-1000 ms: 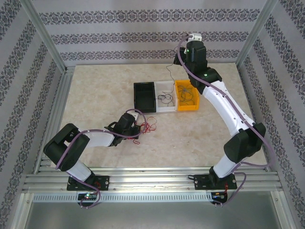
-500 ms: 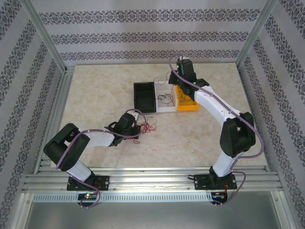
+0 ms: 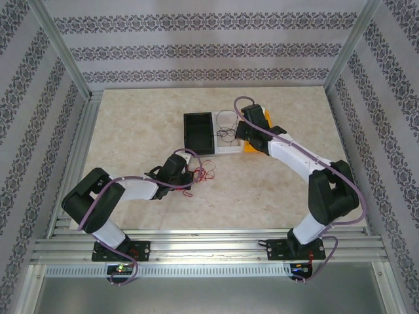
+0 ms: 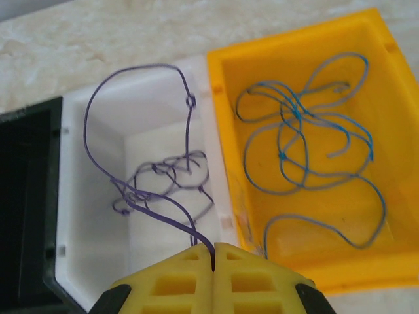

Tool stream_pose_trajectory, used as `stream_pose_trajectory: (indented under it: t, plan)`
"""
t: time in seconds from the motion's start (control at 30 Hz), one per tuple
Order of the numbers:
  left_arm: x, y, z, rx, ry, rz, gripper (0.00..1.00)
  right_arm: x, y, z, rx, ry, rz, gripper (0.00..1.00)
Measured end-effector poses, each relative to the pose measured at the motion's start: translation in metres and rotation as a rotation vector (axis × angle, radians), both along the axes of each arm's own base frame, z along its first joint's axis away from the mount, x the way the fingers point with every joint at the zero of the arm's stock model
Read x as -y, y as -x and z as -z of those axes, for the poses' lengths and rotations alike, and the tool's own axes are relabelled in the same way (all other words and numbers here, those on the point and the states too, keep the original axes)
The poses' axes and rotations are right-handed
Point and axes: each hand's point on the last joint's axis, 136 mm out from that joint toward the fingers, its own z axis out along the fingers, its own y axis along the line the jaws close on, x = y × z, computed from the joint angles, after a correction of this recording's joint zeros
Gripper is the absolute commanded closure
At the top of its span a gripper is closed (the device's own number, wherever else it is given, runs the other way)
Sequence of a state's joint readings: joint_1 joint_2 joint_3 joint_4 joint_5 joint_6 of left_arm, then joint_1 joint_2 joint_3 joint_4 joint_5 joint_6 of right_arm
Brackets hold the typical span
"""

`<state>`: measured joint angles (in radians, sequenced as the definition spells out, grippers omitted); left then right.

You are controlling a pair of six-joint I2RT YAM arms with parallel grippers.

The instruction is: Untangle the cables

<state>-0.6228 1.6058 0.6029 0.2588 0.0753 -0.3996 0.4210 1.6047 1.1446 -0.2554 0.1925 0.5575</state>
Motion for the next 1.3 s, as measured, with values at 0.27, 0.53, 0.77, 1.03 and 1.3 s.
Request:
stream_pose_trajectory:
  t: [0.27,0.53,0.77,1.03,1.3]
  plan:
    - [0.003,-0.003,0.000,-0.001,0.001,0.002,1.00,0.011,0.028,0.006,-0.025,-0.025,0.025,1.00]
    - [0.003,-0.003,0.000,-0.001,0.002,0.002,1.00,0.009,0.034,0.000,-0.026,-0.039,0.010,1.00]
    - [0.003,-0.003,0.000,-0.001,0.002,0.002,1.00,-0.003,0.005,0.008,-0.041,-0.014,-0.007,1.00]
    - [0.003,-0.003,0.000,0.000,0.002,0.002,1.00,-0.035,-0.066,0.019,-0.020,0.031,-0.061,1.00]
    - [0.003,-0.003,-0.001,0.000,0.001,0.003,1.00,-0.049,-0.090,0.070,-0.102,0.056,-0.090,1.00]
